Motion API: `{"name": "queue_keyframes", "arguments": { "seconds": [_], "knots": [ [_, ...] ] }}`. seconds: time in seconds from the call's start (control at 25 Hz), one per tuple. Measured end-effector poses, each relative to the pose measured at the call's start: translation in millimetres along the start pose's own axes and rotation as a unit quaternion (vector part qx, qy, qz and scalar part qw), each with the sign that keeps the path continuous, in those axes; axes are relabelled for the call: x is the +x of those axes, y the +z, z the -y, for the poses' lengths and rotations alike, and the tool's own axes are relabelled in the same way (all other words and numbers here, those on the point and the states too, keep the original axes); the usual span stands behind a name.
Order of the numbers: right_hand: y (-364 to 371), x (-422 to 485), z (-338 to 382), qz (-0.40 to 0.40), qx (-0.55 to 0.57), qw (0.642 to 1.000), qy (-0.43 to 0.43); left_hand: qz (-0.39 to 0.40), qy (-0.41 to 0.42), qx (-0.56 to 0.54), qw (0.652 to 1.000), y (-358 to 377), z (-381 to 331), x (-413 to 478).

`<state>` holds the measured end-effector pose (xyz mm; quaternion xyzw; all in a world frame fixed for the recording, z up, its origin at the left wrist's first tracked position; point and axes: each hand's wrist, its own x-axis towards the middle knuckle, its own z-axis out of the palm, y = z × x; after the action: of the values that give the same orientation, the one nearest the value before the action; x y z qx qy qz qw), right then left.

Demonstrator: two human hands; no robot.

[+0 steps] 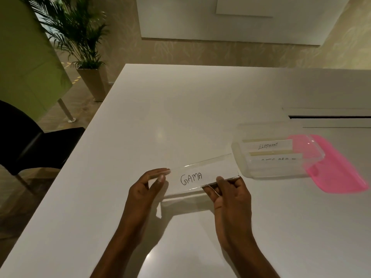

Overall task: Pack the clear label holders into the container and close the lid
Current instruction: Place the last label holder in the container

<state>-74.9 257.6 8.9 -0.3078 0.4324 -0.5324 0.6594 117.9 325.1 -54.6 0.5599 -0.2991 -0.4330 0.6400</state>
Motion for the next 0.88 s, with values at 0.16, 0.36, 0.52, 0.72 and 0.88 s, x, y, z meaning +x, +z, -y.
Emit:
{"name": "queue_keyframes", "arguments": {
  "seconds": [0.16,0.36,0.52,0.72,0.88],
  "knots": [
    [-18.2,1.2,12.5,0.020,0.026,0.999,-0.005,0.031,0.030,0.029,0.999,23.1,-7.9,-5.8],
    [-48.8,8.6,25.9,0.008,-0.089,0.994,-0.063,-0.017,0.037,0.000,0.999,54.8,-11.2,-10.0],
    [-77.9,24.2,38.4,0.005,-0.123,0.990,-0.065,-0.002,0.037,-0.013,0.999,78.6,-12.5,-12.9],
    [-111.6,38.6,60.2,0.110,-0.103,0.987,-0.060,0.032,0.040,0.025,0.998,109.1,-7.8,-16.3],
    [-142.7,53.6,83.9,0.109,-0.185,0.970,-0.114,0.078,0.077,0.157,0.982,133.3,-13.3,-13.0]
  ]
}}
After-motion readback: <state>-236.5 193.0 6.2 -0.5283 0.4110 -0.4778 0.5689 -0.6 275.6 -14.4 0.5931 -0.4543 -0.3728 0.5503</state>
